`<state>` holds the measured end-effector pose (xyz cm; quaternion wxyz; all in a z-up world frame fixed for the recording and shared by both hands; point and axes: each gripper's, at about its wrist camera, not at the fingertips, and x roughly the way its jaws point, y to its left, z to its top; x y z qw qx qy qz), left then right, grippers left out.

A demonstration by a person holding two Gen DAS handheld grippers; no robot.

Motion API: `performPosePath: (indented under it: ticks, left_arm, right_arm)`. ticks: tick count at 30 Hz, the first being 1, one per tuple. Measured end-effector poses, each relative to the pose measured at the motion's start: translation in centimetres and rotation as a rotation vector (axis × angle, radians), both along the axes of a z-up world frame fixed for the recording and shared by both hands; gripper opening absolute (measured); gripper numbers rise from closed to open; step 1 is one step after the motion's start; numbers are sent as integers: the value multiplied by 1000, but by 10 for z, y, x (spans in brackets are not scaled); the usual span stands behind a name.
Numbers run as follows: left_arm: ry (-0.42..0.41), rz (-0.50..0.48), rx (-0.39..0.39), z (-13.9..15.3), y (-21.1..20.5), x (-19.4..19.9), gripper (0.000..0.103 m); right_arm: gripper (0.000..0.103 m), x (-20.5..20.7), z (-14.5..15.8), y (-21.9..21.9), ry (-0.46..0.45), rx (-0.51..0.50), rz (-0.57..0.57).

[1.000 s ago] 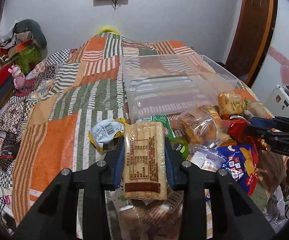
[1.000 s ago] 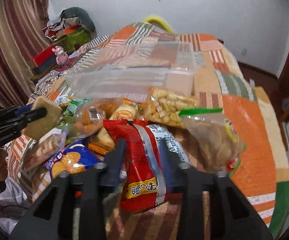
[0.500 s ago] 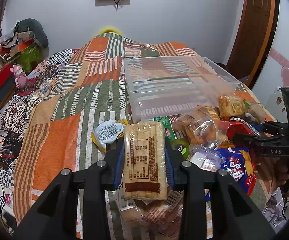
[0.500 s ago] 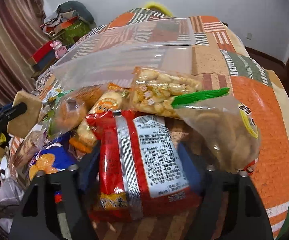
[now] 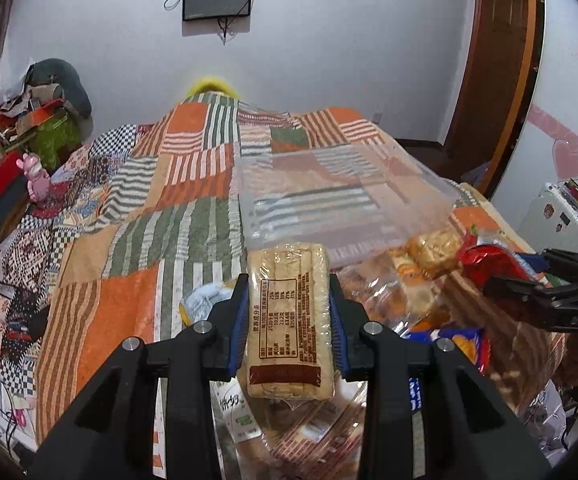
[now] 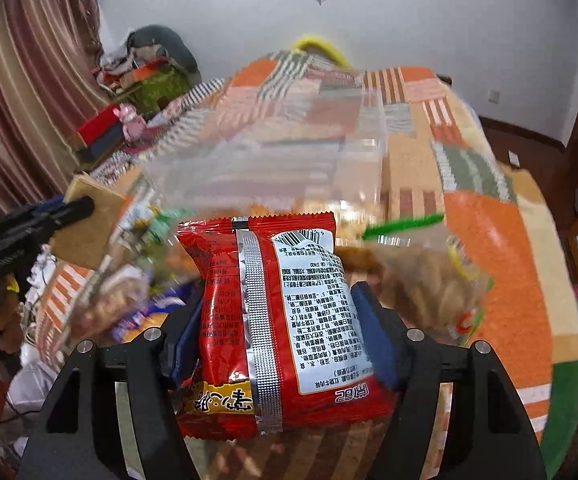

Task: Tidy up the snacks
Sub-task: 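Carry bread loaf and red chip bag into the clear box and release both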

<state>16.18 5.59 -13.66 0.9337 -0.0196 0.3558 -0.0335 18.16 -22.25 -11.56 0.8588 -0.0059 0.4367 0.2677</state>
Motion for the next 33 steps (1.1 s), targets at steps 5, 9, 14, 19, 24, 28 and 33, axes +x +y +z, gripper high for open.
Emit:
performPosePath:
  ticks: [5, 9, 14, 19, 24, 28, 33]
  left_arm:
    - [-40, -6, 6, 16, -5, 10, 35]
    - [-77, -4, 14, 29, -7, 22, 35]
    - [-109, -3, 15, 41, -9, 39, 35]
    - [-126, -3, 28, 46, -12, 59, 35]
    - [-126, -2, 29, 47, -14, 82, 35]
    - [-110, 1, 31, 45, -14, 102, 35]
    - [-70, -7, 43, 32, -15, 128, 35]
  right_arm:
    - [66, 1, 27, 3, -87, 24, -18]
    - [66, 10, 40, 8, -139, 33, -43]
    - [66, 29, 48, 13, -169, 53, -81]
    - [66, 47, 54, 21, -189, 81, -110]
    - [66, 66, 56, 33, -209, 73, -122]
    - [66, 80, 53, 41, -208, 50, -127]
    - [66, 99, 42, 46, -186, 21, -140]
